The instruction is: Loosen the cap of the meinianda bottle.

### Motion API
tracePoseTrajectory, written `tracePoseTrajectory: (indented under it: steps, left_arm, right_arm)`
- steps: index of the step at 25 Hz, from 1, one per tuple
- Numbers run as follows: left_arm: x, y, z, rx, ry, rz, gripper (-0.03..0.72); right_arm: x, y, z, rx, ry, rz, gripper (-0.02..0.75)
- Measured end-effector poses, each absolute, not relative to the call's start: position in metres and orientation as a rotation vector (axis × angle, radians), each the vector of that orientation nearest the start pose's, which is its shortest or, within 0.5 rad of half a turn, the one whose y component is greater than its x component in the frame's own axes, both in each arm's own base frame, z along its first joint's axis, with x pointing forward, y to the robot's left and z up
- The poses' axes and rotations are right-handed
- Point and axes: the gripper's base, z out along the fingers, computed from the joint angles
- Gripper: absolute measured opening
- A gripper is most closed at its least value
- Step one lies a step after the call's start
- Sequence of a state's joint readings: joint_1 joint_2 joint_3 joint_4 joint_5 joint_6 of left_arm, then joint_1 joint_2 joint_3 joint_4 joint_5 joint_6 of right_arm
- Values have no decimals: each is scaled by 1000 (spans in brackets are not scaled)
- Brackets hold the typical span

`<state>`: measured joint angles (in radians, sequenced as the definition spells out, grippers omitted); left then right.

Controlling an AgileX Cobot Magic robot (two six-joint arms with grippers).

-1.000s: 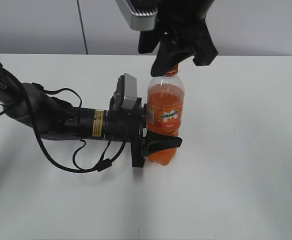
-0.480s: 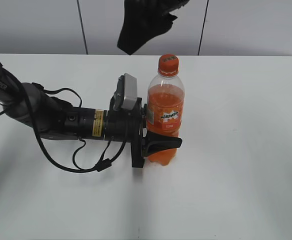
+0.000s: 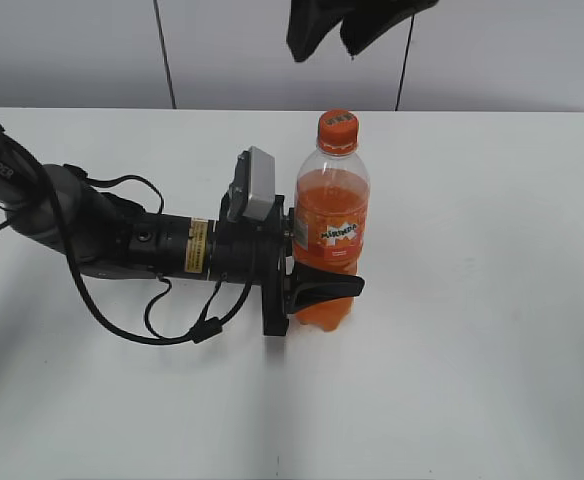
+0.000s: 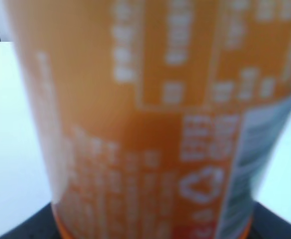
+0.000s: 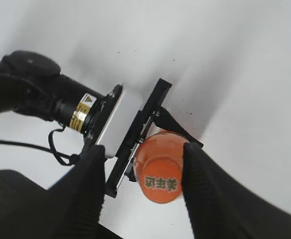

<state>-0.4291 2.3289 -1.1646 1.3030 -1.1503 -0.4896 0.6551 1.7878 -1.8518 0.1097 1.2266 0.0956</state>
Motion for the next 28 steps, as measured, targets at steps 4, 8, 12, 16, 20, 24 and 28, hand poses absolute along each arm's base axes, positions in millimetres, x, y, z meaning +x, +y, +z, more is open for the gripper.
tracePoseTrajectory:
  steps: [4,8,12,16,20,24,28]
  left_arm:
    - [328,-238,69,1388,1391,-1075,384]
    - [328,-238,69,1390,1390,-1074,384]
    - [328,-238,69,1390,1390,-1074,384]
    - [328,-238,69,1390,1390,-1074,384]
    - [328,-238,69,1390,1390,-1074,384]
    - [328,-238,69,1390,1390,-1074,384]
    - [329,-238,69,1391,1389,-1074,384]
  right_arm:
    - [295,234,385,-493,2618,416,375]
    - [294,234,379,-398,2669,435,375]
    - [293,233,370,-358,2705,425,375]
    - [293,233,363,-331,2736,413,375]
    - [292,232,351,-323,2776,392,375]
    - [293,234,347,-320,2790,393,375]
    - [297,238,336,-319,2822,386,375]
